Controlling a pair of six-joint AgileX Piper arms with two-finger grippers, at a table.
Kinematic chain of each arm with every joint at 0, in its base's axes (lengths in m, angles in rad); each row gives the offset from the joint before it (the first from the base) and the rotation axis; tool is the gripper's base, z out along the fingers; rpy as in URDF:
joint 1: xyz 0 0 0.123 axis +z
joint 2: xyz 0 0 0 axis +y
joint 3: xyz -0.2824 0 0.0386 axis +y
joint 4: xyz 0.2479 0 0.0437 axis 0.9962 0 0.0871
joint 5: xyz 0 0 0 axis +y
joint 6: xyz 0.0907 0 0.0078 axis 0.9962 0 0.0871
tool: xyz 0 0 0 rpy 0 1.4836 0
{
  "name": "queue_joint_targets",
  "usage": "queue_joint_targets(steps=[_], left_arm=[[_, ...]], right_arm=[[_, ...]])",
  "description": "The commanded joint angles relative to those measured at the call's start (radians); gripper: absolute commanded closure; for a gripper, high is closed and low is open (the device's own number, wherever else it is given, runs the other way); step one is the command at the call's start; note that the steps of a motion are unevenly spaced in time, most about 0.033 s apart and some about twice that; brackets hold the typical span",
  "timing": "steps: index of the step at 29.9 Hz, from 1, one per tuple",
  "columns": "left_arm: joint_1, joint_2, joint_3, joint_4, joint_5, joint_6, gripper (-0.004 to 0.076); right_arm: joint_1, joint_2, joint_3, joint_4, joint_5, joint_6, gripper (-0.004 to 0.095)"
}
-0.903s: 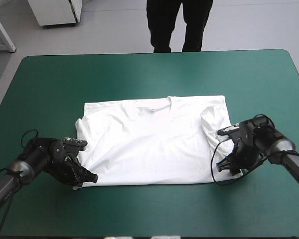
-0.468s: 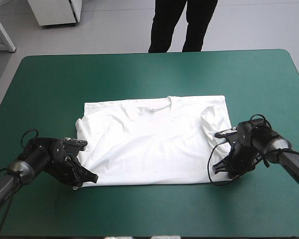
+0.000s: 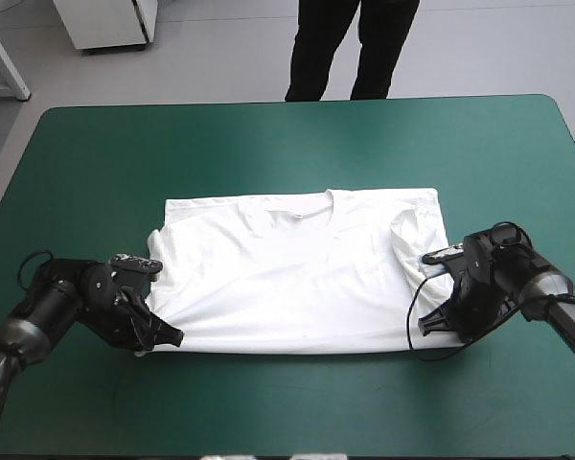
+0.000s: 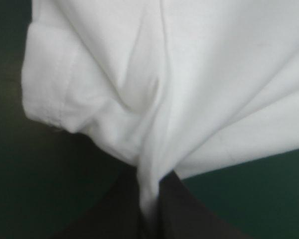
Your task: Fold the cloth
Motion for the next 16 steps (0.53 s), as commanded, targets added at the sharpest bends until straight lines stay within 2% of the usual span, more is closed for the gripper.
queue_joint_targets(steps=[1, 4, 10, 16], left_arm=[[-0.004, -0.086, -0.081, 0.004, 0.077, -0.014, 0.0733], [-0.004, -0.129, -0.124, 0.016, 0.113, -0.019, 0.0733], [-0.004, -0.146, -0.259, 0.062, 0.111, -0.040, 0.0733], [-0.004, -0.099, -0.388, 0.181, 0.004, -0.074, 0.0733]], right_arm=[[-0.006, -0.081, -0.082, -0.090, 0.067, 0.020, 0.0925], [-0.006, -0.111, -0.142, -0.090, 0.082, 0.033, 0.0925], [-0.006, -0.114, -0.310, -0.097, 0.077, 0.033, 0.0925], [-0.006, -0.061, -0.447, -0.155, -0.034, 0.050, 0.0925]])
